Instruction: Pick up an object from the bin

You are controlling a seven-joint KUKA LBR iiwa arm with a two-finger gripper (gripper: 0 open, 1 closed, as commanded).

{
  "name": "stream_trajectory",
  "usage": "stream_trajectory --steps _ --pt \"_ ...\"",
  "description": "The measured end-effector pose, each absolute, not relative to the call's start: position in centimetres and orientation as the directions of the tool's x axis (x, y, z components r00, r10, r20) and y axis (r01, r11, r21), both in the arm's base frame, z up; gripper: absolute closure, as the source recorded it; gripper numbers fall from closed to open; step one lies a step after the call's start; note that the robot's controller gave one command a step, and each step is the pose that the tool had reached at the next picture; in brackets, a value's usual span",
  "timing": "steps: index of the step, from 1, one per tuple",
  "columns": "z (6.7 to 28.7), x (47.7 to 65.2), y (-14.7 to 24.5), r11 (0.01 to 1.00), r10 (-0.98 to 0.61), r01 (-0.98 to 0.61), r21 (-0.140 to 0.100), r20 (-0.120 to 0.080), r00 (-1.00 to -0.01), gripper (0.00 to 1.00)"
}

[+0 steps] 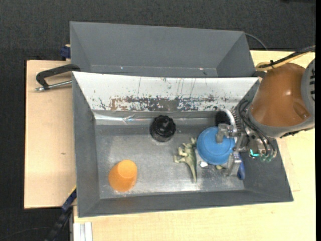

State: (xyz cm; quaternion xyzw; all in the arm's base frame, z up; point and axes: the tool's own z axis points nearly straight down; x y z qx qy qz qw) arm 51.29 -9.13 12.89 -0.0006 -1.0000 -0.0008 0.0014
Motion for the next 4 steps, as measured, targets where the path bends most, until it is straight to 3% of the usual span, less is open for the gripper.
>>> stream_trajectory --steps 1,2,3,4 --pt "13.3 51.5 -9.1 1.000 -0.001 -0.001 0.001 -0.005 -1.000 1.00" --pt "13.2 51.4 -9.1 1.000 -0.002 -0.002 0.001 -0.003 -1.000 0.00" --pt "7.7 52.4 -9.9 0.973 -0.231 -0.231 0.000 -0.024 -0.973 0.00" --pt "7.7 52.1 -9.8 0.972 -0.235 -0.235 0.005 -0.014 -0.972 1.00"
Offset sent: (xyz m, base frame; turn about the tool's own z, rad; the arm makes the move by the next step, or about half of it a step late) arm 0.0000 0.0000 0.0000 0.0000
